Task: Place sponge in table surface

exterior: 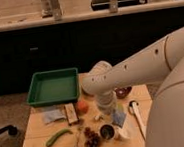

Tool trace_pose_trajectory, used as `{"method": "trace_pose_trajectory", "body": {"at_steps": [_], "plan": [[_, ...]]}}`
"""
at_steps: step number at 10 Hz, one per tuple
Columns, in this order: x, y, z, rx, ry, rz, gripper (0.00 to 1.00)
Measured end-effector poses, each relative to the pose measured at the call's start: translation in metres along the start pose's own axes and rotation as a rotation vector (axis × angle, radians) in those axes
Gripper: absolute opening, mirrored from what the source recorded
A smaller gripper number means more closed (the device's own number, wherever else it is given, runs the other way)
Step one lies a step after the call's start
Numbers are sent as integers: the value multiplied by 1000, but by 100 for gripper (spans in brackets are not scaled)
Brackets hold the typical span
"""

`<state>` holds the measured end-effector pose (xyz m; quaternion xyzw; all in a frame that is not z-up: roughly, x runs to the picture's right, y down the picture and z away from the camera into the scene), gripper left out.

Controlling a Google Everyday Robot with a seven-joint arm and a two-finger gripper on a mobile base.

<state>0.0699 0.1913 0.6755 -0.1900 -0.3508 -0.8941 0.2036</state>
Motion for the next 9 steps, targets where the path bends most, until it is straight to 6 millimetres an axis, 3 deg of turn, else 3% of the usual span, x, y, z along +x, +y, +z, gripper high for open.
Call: {"method": "trace_pose_trajectory", "body": {"at_steps": [6,9], "plan": [[49,-17,-18,-56,-25,-117,0],[83,-33,-28,-88,-38,-201,0]]}}
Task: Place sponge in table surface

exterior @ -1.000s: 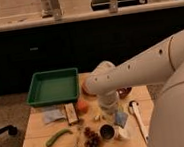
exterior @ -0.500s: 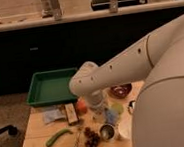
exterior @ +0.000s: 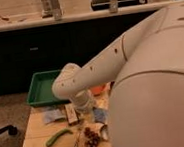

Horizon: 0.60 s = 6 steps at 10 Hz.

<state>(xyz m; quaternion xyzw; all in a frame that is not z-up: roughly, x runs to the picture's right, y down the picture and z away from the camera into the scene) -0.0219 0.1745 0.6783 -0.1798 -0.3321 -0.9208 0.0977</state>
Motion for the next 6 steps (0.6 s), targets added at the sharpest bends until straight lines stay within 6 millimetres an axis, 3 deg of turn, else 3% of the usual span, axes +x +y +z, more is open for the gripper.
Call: {"method": "trace_pose_trajectory", "body": {"at_steps": [6], "plan": [[39,-7,-13,-42,-22,-118,0]]}}
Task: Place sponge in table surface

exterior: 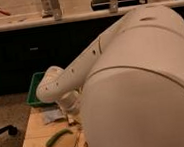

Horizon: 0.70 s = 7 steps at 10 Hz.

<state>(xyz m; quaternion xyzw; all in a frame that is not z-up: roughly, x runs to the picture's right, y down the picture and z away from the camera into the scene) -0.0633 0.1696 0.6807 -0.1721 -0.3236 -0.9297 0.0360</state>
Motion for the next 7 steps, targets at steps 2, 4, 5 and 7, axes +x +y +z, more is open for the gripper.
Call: {"method": "trace_pose_trajectory", "body": {"at_steps": [2,4,5,7], "plan": [[13,-3,-5,-13,-4,-44,0],[25,-8,-8,-24,-3,-94,0],[29,-10,-9,-26,-2,-112,0],[37,-16,-10,-25,19,-159,0]]}}
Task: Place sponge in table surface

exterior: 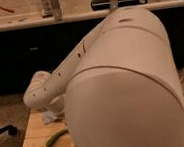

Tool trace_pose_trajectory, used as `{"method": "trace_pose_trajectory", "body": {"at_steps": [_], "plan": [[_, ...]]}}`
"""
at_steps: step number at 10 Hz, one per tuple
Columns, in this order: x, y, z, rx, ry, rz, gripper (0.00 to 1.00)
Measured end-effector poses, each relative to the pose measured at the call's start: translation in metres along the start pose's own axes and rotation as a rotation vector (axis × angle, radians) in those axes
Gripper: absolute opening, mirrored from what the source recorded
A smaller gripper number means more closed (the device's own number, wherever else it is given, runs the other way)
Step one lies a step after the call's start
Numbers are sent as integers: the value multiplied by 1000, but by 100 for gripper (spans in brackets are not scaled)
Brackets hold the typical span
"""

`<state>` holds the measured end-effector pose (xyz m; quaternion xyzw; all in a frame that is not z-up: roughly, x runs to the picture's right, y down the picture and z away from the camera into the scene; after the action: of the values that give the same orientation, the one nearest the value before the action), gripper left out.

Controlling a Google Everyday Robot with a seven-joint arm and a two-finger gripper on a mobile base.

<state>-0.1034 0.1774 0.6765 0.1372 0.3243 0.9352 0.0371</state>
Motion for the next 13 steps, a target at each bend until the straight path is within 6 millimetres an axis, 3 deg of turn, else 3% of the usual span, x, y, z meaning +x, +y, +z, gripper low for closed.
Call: {"method": "trace_pose_trajectory", "body": {"at_steps": [5,13], "plan": [[15,-10,0,12,47,-83,0],[14,-10,1,14,48,-81,0]]}}
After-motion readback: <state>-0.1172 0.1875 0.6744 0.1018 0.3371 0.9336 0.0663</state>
